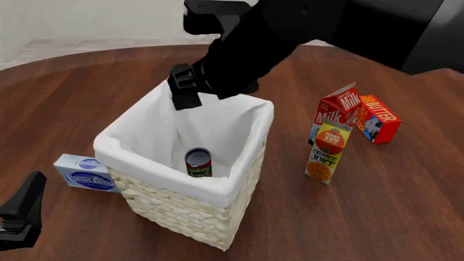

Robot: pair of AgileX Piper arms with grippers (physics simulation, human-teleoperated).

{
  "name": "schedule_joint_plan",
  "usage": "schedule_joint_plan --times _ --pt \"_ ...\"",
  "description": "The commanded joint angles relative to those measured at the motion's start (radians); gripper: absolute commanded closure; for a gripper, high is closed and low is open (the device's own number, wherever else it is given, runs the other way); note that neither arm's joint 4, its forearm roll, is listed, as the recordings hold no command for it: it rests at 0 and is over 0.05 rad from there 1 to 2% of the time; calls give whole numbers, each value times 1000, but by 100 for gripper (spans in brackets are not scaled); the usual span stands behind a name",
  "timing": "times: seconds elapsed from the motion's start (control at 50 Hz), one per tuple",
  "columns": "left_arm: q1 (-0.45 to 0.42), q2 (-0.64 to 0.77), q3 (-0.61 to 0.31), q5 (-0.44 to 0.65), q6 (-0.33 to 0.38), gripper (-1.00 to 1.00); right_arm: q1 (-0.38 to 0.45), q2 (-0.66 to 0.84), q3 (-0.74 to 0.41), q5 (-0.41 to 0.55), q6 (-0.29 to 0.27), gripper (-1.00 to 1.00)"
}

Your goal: Pick up the tomato sauce, and put it in the basket.

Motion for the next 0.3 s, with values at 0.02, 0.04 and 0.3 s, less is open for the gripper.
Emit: schedule_joint_plan --times 0.02,0.04,0.3 --pt "0 0 0 0 0 -100 -4 -153 40 46 -8 -100" --pt "0 0 0 0 0 -100 -8 -174 48 50 -11 -100" --pt "0 0 0 0 0 -100 -29 -382 177 61 -3 -100"
